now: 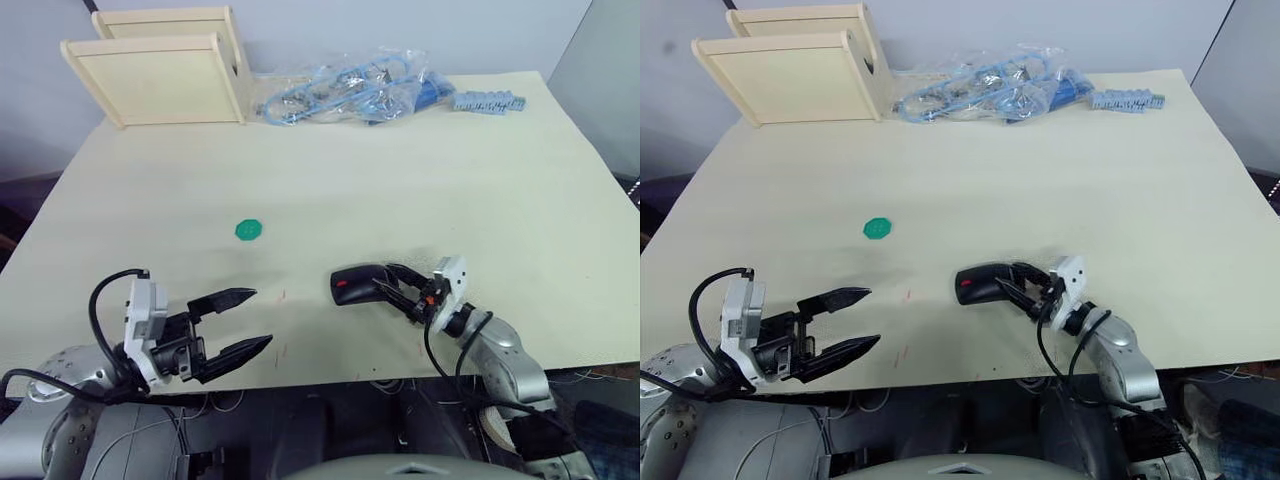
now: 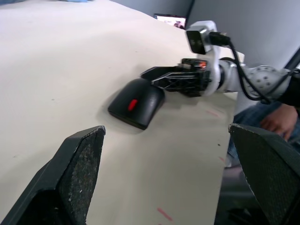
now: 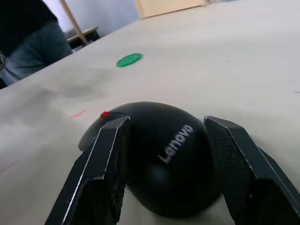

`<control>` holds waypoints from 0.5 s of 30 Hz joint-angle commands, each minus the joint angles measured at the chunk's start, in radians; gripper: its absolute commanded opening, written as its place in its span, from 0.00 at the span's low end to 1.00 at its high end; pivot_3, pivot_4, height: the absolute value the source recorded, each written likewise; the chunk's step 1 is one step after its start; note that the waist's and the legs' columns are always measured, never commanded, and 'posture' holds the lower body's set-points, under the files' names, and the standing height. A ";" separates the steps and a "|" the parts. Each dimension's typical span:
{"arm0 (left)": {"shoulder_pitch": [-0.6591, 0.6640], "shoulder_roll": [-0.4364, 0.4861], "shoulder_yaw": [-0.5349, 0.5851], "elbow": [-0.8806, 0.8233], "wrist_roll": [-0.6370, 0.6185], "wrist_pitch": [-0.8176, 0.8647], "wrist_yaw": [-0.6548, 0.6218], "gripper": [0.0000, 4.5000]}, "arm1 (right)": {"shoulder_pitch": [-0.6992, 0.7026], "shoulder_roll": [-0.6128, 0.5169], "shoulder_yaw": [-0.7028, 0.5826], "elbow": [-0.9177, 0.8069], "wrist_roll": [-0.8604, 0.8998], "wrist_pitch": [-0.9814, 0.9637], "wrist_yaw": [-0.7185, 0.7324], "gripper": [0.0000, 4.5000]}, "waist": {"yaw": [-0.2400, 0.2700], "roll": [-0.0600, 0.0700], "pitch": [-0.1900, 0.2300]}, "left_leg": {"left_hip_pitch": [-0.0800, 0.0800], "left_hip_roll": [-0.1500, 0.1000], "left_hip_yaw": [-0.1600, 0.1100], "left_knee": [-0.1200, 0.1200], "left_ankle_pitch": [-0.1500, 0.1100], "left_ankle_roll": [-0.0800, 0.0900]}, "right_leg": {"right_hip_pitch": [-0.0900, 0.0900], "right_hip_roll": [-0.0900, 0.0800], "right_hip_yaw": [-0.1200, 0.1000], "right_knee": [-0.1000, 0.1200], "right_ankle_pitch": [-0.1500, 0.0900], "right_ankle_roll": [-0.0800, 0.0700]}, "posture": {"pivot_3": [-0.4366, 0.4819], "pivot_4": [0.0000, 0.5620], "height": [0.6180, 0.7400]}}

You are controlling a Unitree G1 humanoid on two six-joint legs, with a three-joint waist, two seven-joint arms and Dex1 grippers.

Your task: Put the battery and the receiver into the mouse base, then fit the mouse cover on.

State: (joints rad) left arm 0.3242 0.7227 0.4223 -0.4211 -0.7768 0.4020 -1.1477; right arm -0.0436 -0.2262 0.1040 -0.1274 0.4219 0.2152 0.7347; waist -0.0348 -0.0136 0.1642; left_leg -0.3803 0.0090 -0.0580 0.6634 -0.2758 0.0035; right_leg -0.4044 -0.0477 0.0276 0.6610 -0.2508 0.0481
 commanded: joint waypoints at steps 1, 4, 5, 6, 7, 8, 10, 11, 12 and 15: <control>-0.005 -0.006 0.020 -0.010 -0.016 0.021 0.052 1.00 | 0.024 -0.027 -0.061 -0.134 0.081 0.014 0.013 0.58 | 0.001 0.000 0.000 | 0.000 0.000 0.000 0.000 0.000 0.000 | 0.000 0.000 0.000 0.000 0.000 0.000 | 0.48 0.27 1.00; -0.006 -0.027 0.036 0.004 -0.024 0.051 0.122 1.00 | 0.074 -0.164 -0.111 -0.184 0.077 0.030 0.095 0.58 | 0.002 0.003 0.002 | 0.000 0.000 0.000 0.000 0.000 0.000 | 0.000 0.000 0.000 0.000 0.000 0.000 | 0.48 0.27 1.00; -0.005 -0.034 0.043 0.009 -0.026 0.060 0.145 1.00 | 0.092 -0.205 -0.142 -0.186 0.071 0.016 0.103 0.58 | 0.005 0.003 0.002 | 0.000 -0.001 0.000 0.000 0.000 0.000 | 0.000 -0.001 -0.001 0.000 0.000 0.000 | 0.48 0.27 1.00; -0.001 -0.040 0.049 0.008 -0.027 0.068 0.164 1.00 | 0.111 -0.233 -0.172 -0.186 0.073 0.000 0.105 0.70 | 0.006 0.002 0.002 | 0.000 -0.002 0.000 0.000 0.000 0.000 | 0.000 -0.001 -0.001 -0.001 0.000 0.001 | 0.48 0.27 1.00; 0.004 -0.045 0.055 0.004 -0.032 0.078 0.182 1.00 | 0.136 -0.266 -0.203 -0.189 0.069 -0.018 0.114 0.76 | 0.007 0.000 0.002 | 0.000 -0.002 0.000 0.000 0.000 0.000 | 0.000 -0.002 -0.001 -0.001 0.000 0.001 | 0.48 0.27 1.00; 0.010 -0.048 0.059 -0.001 -0.035 0.085 0.194 1.00 | 0.154 -0.287 -0.223 -0.193 0.066 -0.031 0.121 0.88 | 0.007 0.000 0.002 | -0.001 -0.002 0.000 0.000 0.000 0.000 | 0.000 -0.001 -0.001 -0.001 0.000 0.001 | 0.48 0.27 1.00; 0.023 -0.051 0.064 -0.011 -0.035 0.095 0.212 1.00 | 0.194 -0.318 -0.254 -0.192 0.078 -0.041 0.149 1.00 | 0.005 0.000 0.003 | 0.000 -0.001 0.000 0.000 0.000 0.000 | 0.000 -0.001 0.000 0.000 0.000 0.001 | 0.48 0.27 1.00; 0.034 -0.053 0.066 -0.015 -0.029 0.095 0.219 1.00 | 0.215 -0.329 -0.270 -0.189 0.079 -0.052 0.159 1.00 | 0.005 0.000 0.003 | 0.000 -0.001 0.000 0.000 0.000 0.000 | 0.000 -0.001 0.000 0.000 -0.001 0.001 | 0.48 0.27 1.00; 0.042 -0.054 0.067 -0.018 -0.026 0.095 0.224 1.00 | 0.229 -0.337 -0.281 -0.187 0.080 -0.060 0.165 1.00 | 0.004 0.000 0.003 | 0.000 -0.001 0.000 0.000 0.000 0.000 | 0.000 0.000 0.000 0.000 -0.001 0.001 | 0.48 0.27 1.00; 0.101 -0.067 0.082 -0.018 0.006 0.077 0.242 1.00 | 0.333 -0.370 -0.374 -0.181 0.097 -0.084 0.200 1.00 | 0.007 0.001 0.003 | 0.000 -0.001 0.001 0.000 0.000 0.000 | 0.000 -0.001 0.000 0.000 -0.001 0.001 | 0.48 0.27 1.00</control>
State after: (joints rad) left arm 0.4014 0.6584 0.4678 -0.4194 -0.7799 0.4932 -0.9127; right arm 0.2621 -0.5792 -0.2060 -0.2858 0.4964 0.1610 0.9146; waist -0.0278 -0.0130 0.1668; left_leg -0.3807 0.0079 -0.0570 0.6636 -0.2758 0.0036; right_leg -0.4038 -0.0486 0.0278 0.6604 -0.2515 0.0488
